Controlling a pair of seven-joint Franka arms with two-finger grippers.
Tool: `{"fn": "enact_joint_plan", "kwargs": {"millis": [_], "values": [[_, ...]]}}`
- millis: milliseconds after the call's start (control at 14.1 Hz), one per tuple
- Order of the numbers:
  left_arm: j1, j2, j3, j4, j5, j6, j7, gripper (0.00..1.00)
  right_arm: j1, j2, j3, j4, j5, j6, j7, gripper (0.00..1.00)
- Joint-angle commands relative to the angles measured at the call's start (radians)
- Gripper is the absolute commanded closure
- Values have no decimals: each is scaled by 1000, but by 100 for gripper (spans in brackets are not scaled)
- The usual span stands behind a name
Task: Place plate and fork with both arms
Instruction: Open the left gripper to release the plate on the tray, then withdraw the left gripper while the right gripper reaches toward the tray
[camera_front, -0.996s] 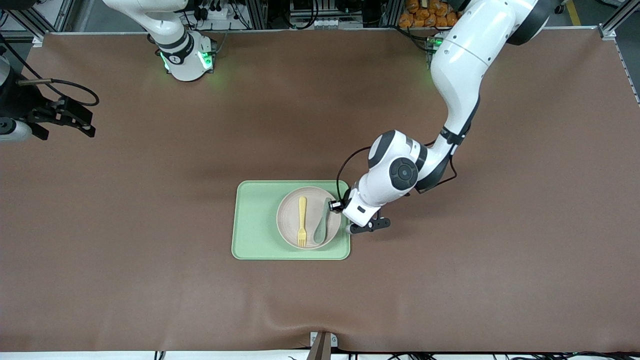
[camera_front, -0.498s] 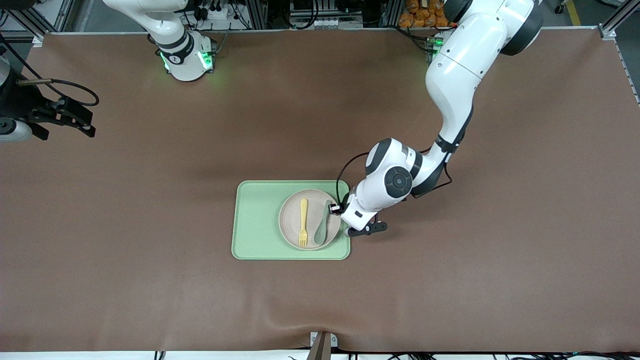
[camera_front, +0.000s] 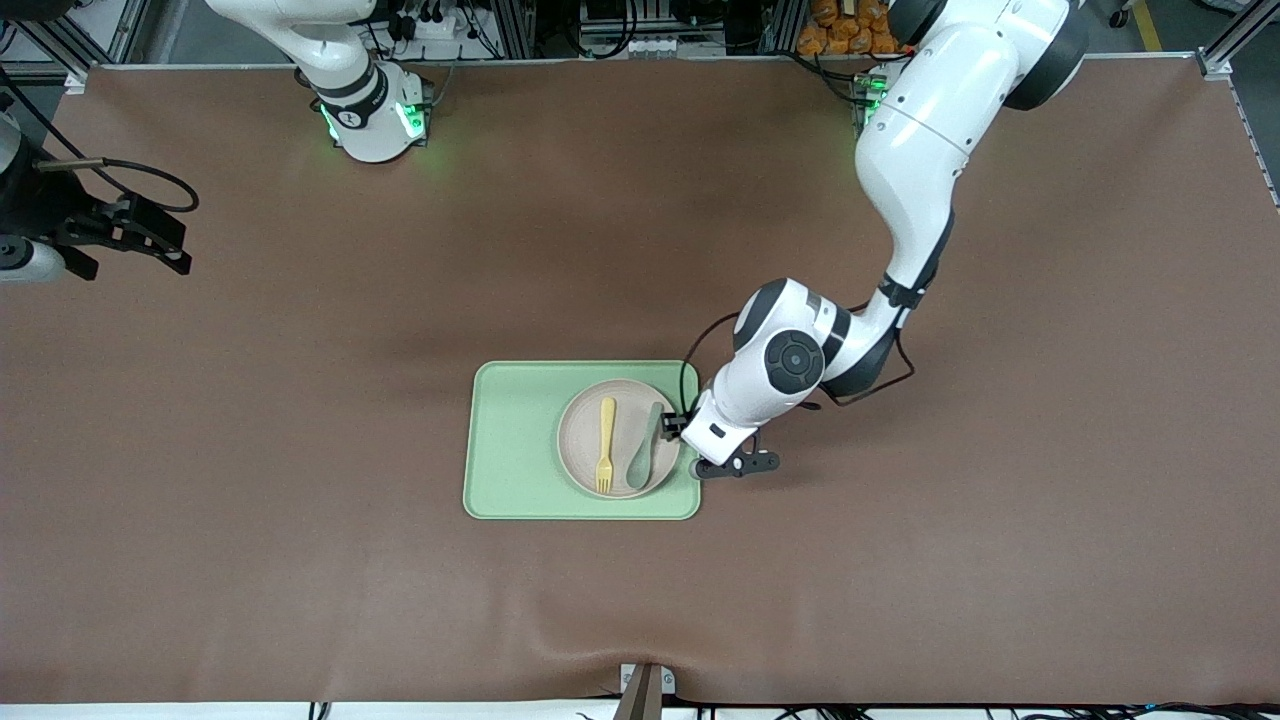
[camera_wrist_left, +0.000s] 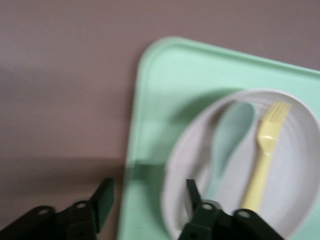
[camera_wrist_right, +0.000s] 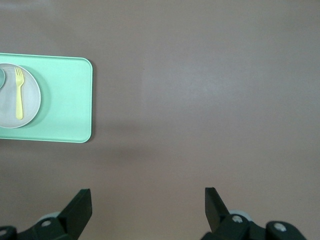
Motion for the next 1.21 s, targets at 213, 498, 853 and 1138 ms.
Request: {"fn": "enact_joint_plan", "kwargs": {"millis": [213, 498, 853, 1138], "values": [[139, -320, 50, -19, 89, -357, 11, 0, -5, 22, 15, -8, 14, 9, -10, 0], [331, -509, 42, -26, 89, -637, 110, 0, 33, 73, 18, 18, 87, 15, -1, 0], [505, -733, 39, -101, 84, -797, 328, 0, 160, 235, 18, 101, 87, 117, 146, 0], [506, -798, 36, -155, 83, -797, 337, 0, 277, 387, 17, 186, 77, 181, 351, 0]]}}
